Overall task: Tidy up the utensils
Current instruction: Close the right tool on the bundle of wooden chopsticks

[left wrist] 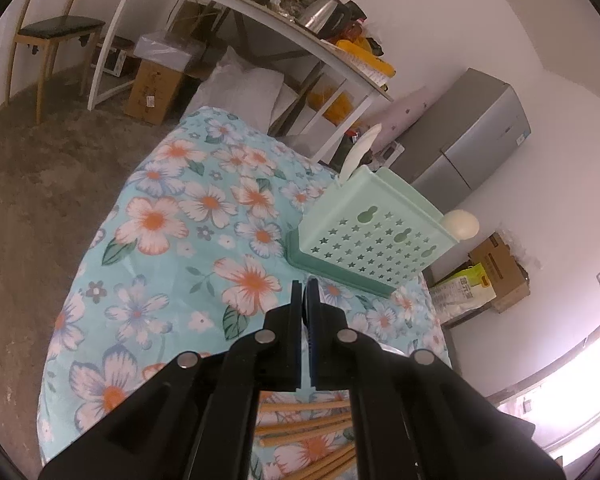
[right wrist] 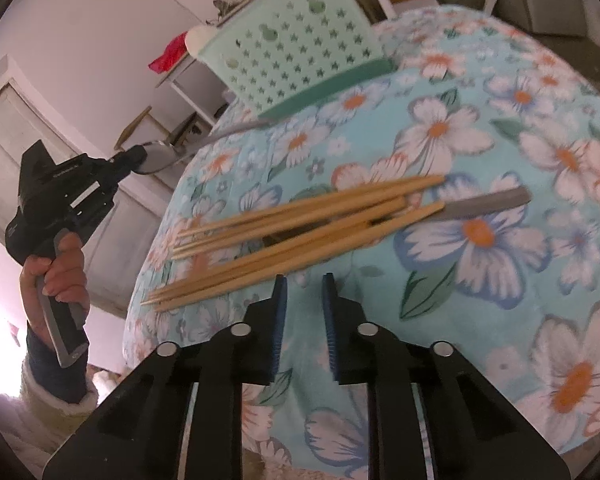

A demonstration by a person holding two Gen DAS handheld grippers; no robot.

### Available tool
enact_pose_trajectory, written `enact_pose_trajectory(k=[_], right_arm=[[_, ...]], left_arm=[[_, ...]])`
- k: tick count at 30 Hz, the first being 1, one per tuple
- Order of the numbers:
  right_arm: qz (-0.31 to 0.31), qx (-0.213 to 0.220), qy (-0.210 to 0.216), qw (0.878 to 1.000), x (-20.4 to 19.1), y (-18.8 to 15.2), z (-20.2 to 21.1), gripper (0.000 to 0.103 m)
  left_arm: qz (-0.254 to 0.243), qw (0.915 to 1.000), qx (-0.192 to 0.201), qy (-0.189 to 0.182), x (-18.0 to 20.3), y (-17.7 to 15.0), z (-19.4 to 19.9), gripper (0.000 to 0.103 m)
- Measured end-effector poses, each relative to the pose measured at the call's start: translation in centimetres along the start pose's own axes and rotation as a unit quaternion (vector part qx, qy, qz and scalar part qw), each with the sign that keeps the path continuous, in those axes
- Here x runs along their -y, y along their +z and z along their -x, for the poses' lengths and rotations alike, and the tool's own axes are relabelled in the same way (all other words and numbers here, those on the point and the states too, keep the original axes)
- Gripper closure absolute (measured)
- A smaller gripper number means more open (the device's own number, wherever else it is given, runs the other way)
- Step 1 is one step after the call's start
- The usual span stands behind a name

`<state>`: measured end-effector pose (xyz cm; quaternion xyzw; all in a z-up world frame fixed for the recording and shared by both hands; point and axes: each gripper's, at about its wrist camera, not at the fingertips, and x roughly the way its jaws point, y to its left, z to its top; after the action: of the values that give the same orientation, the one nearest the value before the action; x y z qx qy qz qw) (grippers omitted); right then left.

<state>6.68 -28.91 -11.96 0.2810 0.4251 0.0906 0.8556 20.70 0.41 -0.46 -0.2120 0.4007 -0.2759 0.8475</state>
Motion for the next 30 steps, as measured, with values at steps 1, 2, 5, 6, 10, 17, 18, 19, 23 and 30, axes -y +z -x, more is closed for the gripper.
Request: enact_pose_trajectory(k=[1,2,5,6,10,17,18,19,23,30], right_arm=[[0.004,-0.004,0.002,1.0,-0.2,0.0,-0.3,0.089],[0.008,-0.007,0.003,1.0,-0.5,0.1,-0.5,0.09],[0.025,-0.014,0.009,1.0,-1.4,0.6,-1.5,0.093],[0.029,-0.015,0.009,0.999,-1.6,0.7,-1.7,0.094],[0.043,-0.012,0.01,0.999,-2.5,1.9,-2.3,0.095],[0.064,-0.001,-0.004,0.998,-3.5,4.4,-2.9,0.095],[0.068,0.0,-0.006,0.998,-3.6,4.7,-3.1,0.095],[0.07,0.0,-0.008,0.998,-3.6,5.0,-3.3,0.095],[0.065,0.009,-0.005,0.998,-2.6,6.3,-4.2,0.096],[0.078,0.043,-0.008,0.996,-1.8,6.4,-0.5,0.082]], left_arm=[[0.001,1.0,0.001,0.0,-0.1,-0.1,0.1,0.102],[0.002,1.0,0.002,0.0,-0.2,-0.2,0.2,0.102],[0.007,1.0,0.007,0.0,-0.7,-0.4,0.6,0.102],[0.007,0.9999,0.008,0.0,-0.9,-0.4,0.7,0.102],[0.011,0.9999,0.011,0.001,-1.7,-0.3,1.0,0.101],[0.022,0.9997,0.013,0.0,-3.1,-0.1,1.2,0.101],[0.023,0.9996,0.013,0.0,-3.2,-0.1,1.2,0.101],[0.025,0.9996,0.012,0.0,-3.4,-0.1,1.2,0.101],[0.033,0.9994,0.01,-0.001,-3.7,-0.3,1.1,0.101],[0.031,0.9994,0.014,0.003,-3.8,-0.3,1.5,0.101]])
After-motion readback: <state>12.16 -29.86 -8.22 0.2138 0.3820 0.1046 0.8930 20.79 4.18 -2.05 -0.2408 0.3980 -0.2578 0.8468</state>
